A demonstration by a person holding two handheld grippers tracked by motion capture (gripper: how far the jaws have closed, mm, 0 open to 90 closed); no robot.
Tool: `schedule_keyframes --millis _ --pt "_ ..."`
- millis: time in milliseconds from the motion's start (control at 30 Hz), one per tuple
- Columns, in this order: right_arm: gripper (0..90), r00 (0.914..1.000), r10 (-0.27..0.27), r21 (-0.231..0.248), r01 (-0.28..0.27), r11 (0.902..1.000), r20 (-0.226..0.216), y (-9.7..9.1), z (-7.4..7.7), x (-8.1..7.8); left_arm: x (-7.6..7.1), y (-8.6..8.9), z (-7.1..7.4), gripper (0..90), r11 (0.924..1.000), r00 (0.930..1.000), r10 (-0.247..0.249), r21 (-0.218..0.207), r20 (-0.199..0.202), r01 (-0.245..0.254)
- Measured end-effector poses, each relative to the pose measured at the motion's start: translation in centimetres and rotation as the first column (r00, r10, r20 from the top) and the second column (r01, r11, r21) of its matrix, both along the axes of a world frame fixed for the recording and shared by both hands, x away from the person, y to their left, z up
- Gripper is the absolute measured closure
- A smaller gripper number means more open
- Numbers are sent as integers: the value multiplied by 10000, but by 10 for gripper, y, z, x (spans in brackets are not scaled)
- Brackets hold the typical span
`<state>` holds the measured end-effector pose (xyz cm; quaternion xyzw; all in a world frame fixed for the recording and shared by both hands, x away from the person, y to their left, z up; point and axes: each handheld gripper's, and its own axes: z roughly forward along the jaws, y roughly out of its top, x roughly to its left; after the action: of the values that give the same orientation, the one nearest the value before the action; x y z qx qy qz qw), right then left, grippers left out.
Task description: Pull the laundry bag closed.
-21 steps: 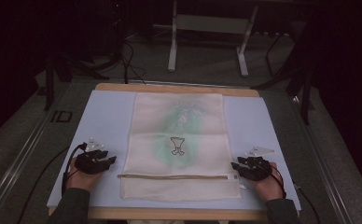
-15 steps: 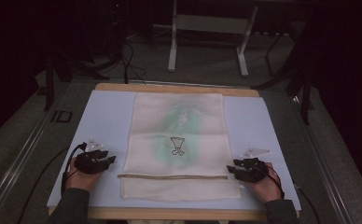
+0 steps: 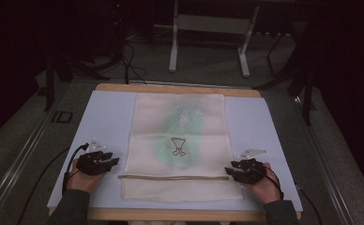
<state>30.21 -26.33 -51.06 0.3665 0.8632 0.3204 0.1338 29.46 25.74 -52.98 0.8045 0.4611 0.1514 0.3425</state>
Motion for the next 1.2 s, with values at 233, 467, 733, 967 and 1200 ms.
schedule_keyframes --millis 233,467,733,967,1200 --pt "609 9997 225 -20 -225 9997 -33 5 3 -1 0 1 0 632 9999 9999 -46 -97 -100 45" --pt "652 9977 671 135 -670 9977 -100 12 5 -2 0 1 0 672 9997 9999 -122 -202 -116 119" --pt "651 9951 986 201 -986 9949 40 20 9 -2 -1 -1 0 699 9992 9993 -380 -156 -17 380" --pt "652 9910 1340 153 -1340 9909 9 32 10 -2 -1 0 1 709 9984 9989 -469 -323 -35 468" --pt "667 9832 1825 93 -1825 9832 -34 46 10 -3 -2 -2 1 709 9972 9976 -692 -269 8 692"
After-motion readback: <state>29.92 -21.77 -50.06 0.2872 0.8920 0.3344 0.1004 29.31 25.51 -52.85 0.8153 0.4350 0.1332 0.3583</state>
